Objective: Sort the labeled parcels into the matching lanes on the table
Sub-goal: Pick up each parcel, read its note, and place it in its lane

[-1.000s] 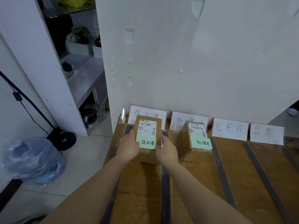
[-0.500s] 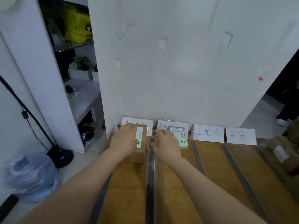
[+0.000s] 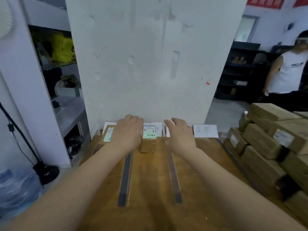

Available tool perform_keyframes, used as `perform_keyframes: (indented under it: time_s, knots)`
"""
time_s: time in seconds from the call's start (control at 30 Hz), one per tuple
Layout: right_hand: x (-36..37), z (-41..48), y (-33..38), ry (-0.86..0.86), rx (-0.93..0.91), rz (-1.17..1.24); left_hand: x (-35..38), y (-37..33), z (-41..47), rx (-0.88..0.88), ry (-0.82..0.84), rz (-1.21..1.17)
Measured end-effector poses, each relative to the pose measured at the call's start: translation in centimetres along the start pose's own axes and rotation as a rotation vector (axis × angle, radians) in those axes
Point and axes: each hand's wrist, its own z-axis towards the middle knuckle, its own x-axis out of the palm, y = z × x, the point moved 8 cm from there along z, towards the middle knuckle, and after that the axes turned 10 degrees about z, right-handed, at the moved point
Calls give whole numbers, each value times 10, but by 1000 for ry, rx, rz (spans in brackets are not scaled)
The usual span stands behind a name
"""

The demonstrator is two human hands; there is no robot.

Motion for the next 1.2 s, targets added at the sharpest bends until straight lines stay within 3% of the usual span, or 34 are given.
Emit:
perform_keyframes:
  time_s: [0.37, 0.63, 0.97, 1.2]
  knots:
    - [-89, -110, -58, -177, 199, -119, -57, -106, -23, 214, -90, -60]
    - [-129, -203, -103, -187, 398, -192, -92, -193, -54, 396, -158, -182]
    - [-167, -289, -207, -189, 615, -212, -115, -322, -64, 532, -181, -252]
    - [-199, -321, -299, -182, 666, -229, -118, -425, -46, 567, -170, -287]
